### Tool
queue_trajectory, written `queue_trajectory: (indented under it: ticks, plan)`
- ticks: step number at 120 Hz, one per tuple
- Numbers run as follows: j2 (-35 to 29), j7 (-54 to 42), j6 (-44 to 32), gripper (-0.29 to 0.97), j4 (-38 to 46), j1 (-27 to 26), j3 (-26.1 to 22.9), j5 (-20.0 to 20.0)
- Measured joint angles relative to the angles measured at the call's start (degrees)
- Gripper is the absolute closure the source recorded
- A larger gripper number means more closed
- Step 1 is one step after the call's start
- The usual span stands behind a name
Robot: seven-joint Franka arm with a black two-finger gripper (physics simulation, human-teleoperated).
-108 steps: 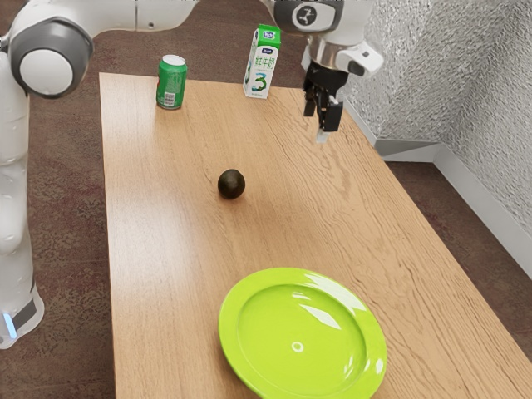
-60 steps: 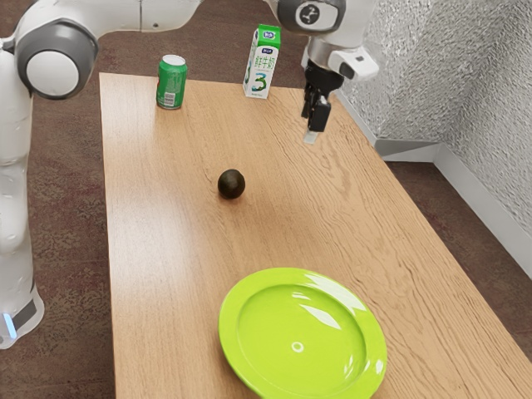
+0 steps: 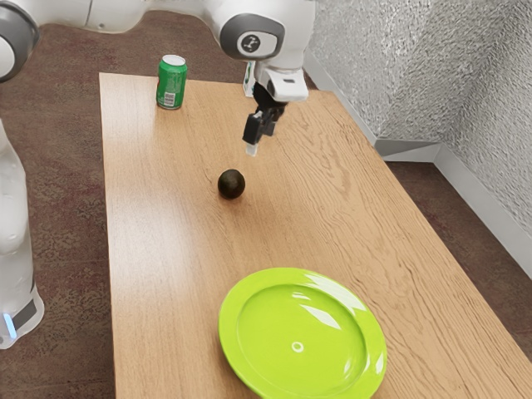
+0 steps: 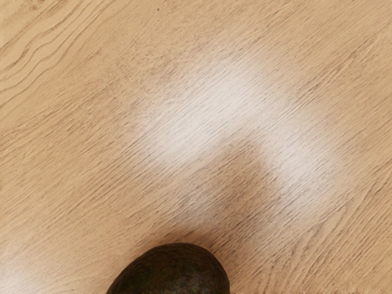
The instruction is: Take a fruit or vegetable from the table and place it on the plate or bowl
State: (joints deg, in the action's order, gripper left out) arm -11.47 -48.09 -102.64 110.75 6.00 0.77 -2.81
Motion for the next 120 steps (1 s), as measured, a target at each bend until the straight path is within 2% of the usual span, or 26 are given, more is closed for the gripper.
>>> queue_trajectory:
  ticks: [25,59,93,120]
  plan:
    - [-1.5,-9.1,-5.0,0.02,3.7,0.1,3.2,0.4]
    - [-1.8,-17.9,-12.1,0.01,10.4,0.1,4.0,1.0]
    - [-8.0,-23.4,-15.2,0.01,17.9,0.1,4.0,1.3]
    - [-8.6,-26.3,-16.5,0.01,21.4,0.1,5.0,1.7]
